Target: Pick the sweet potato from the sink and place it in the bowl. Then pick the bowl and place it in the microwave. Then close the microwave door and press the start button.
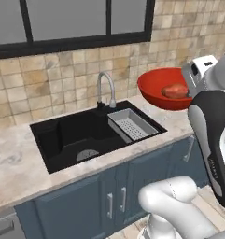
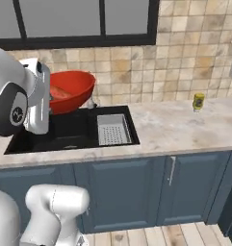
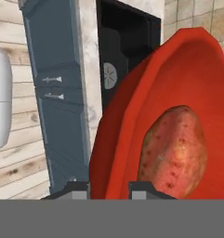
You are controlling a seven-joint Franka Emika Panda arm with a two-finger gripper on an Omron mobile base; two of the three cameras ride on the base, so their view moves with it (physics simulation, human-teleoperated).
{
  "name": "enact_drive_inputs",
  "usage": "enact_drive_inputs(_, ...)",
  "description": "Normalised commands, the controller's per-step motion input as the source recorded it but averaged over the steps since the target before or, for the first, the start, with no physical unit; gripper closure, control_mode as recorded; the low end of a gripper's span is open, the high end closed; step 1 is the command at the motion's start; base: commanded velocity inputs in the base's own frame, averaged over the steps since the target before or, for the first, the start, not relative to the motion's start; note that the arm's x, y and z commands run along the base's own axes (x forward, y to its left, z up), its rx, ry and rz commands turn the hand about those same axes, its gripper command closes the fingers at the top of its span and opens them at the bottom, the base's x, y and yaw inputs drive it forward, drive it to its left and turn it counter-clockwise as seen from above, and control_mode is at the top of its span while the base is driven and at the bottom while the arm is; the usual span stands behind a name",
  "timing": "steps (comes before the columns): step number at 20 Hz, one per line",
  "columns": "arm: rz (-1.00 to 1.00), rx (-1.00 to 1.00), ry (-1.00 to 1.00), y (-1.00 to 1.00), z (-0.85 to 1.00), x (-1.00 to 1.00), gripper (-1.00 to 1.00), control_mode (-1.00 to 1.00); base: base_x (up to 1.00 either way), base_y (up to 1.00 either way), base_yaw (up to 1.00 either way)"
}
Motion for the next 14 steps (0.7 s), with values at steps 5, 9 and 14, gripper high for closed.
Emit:
enact_drive_inputs(5,0.00,0.00,0.00,0.00,0.00,0.00,1.00,1.00,-0.12,0.00,-0.88)
enact_drive_inputs(9,0.00,0.00,0.00,0.00,0.00,0.00,1.00,1.00,-0.01,-0.09,-0.87)
enact_drive_inputs(14,0.00,0.00,0.00,0.00,0.00,0.00,1.00,1.00,-0.01,-0.20,-0.84)
